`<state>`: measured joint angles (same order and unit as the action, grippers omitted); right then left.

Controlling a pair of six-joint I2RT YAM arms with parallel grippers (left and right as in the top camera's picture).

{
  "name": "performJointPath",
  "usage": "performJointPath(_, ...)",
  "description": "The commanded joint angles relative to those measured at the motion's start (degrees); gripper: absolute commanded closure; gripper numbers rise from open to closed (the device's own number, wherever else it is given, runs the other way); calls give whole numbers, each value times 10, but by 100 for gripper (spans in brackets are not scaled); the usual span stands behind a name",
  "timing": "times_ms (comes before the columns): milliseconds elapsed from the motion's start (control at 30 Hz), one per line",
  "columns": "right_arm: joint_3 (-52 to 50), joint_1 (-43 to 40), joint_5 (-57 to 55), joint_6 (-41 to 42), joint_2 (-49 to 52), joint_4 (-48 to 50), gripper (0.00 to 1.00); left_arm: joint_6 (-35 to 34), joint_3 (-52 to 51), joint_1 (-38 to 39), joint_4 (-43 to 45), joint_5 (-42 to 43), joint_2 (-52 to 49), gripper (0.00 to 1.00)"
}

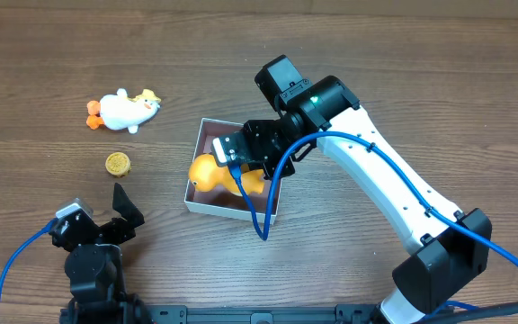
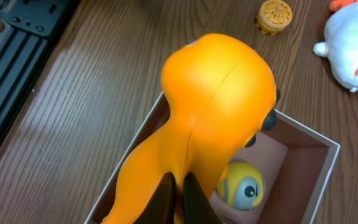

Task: Pack container
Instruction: 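Carry the dinosaur over the box and lower it inside, then push the dinosaur down into the box and open the right gripper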

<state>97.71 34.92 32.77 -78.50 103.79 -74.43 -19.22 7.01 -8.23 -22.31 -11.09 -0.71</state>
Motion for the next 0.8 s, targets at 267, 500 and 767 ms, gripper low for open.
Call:
performJointPath(267, -1, -16, 0, -10, 65, -11, 96, 12, -5, 2, 3, 6, 2, 0)
performJointPath(500, -2, -16, -2, -10, 115, -37, 96, 12, -5, 2, 3, 6, 2, 0)
performJointPath(767, -3, -16, -1, -10, 123, -50, 96, 12, -5, 2, 3, 6, 2, 0)
